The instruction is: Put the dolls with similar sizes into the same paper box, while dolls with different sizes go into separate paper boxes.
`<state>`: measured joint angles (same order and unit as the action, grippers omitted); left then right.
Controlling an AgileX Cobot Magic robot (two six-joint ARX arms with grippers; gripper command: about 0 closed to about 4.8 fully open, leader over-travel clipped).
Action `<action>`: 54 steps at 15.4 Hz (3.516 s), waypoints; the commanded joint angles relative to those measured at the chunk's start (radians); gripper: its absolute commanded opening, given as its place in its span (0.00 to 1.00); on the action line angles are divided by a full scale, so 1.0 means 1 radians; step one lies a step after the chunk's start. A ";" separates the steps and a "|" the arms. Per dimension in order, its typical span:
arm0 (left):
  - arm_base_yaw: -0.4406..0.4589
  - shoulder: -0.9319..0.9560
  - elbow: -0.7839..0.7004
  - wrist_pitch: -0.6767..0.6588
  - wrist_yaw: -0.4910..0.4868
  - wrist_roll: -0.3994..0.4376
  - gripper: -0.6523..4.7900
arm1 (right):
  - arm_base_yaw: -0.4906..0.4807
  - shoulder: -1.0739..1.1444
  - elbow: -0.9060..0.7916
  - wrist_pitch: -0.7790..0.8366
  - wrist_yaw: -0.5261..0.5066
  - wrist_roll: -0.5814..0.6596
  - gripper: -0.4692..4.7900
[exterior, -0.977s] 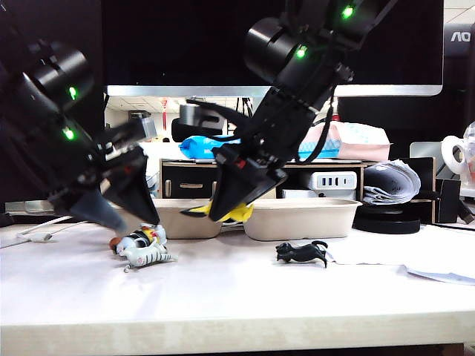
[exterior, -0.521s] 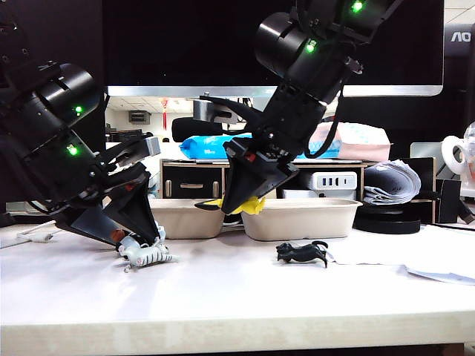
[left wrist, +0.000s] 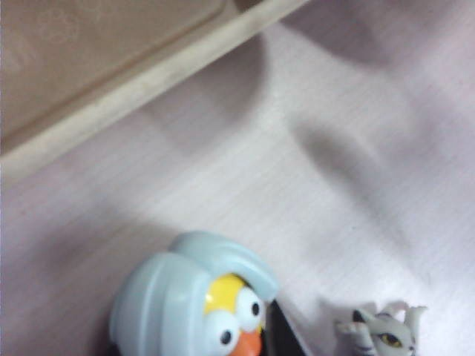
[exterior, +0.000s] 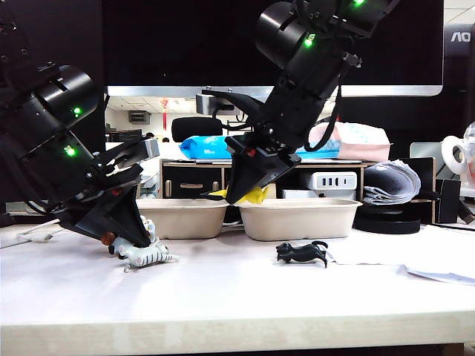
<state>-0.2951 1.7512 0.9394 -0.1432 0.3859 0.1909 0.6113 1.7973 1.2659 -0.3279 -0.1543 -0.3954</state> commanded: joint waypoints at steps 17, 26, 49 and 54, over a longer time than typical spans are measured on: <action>0.079 0.056 0.196 0.280 -0.113 -0.139 0.76 | -0.034 0.259 0.443 0.085 -0.050 0.119 0.56; -0.064 -0.079 0.192 -0.379 0.083 0.083 0.77 | -0.036 0.060 0.416 -0.600 -0.048 0.024 0.57; -0.190 0.092 0.189 -0.481 -0.093 0.082 0.11 | -0.058 0.148 0.137 -0.441 -0.129 0.003 0.31; -0.190 0.085 0.258 -0.135 0.042 -0.035 0.11 | -0.124 0.062 0.136 -0.469 0.050 0.085 0.31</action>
<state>-0.4835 1.8469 1.1702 -0.3901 0.4187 0.1886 0.5003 1.8824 1.3991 -0.7883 -0.1226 -0.3443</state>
